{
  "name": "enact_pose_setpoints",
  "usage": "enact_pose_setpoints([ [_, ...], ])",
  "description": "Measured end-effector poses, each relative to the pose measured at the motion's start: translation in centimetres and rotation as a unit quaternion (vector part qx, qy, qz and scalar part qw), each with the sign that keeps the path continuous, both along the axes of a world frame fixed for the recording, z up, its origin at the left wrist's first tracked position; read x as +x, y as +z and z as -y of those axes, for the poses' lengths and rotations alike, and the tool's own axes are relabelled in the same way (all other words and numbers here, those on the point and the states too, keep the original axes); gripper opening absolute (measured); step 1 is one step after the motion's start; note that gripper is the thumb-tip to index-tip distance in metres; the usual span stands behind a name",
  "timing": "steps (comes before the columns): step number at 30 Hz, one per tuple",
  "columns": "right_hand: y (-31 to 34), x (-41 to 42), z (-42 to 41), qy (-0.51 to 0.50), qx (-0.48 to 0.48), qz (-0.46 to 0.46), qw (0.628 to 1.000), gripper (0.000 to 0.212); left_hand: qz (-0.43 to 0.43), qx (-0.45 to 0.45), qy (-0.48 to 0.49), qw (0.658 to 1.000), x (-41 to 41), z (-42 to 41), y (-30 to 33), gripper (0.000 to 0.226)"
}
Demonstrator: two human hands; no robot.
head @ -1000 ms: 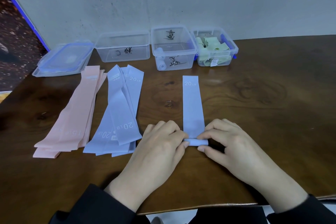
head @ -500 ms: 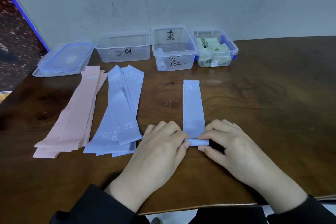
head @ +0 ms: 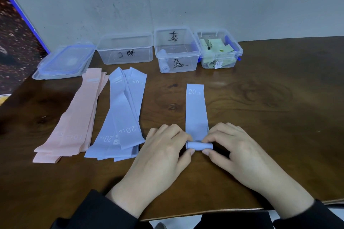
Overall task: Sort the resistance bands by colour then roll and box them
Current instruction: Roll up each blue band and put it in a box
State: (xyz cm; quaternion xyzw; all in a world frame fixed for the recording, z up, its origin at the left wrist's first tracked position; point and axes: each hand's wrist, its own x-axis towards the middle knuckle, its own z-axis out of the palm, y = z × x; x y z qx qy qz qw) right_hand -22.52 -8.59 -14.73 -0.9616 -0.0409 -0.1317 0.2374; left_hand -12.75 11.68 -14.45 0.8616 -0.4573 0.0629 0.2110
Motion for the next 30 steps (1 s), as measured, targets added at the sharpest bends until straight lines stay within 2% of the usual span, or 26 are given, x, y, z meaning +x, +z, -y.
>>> enact_pose_setpoints([
  [4, -0.17, 0.10, -0.01, -0.005, -0.002, -0.002, 1.000, 0.028, -0.001, 0.001, 0.003, 1.000, 0.05, -0.01, -0.08, 0.018],
  [8, -0.05, 0.05, -0.04, -0.011, 0.004, 0.000, 1.000, 0.034, 0.005, -0.001, 0.007, 1.000, -0.01, 0.16, -0.04, 0.021],
  [15, -0.09, 0.01, -0.05, -0.008, 0.000, 0.002, 1.000, 0.030, 0.004, 0.007, 0.007, 1.000, 0.07, -0.03, -0.17, 0.025],
  [19, -0.06, -0.04, -0.14, -0.009, -0.005, -0.001, 1.000, 0.031, 0.009, 0.004, 0.002, 1.000, 0.04, 0.06, -0.15, 0.017],
  [25, 0.16, -0.03, -0.16, -0.004, 0.000, -0.007, 1.000, 0.026, -0.003, 0.006, 0.005, 1.000, -0.10, 0.07, 0.04, 0.036],
  [30, -0.02, -0.03, -0.13, -0.008, -0.004, -0.004, 1.000, 0.029, -0.006, 0.007, 0.005, 1.000, 0.04, -0.01, -0.11, 0.025],
])
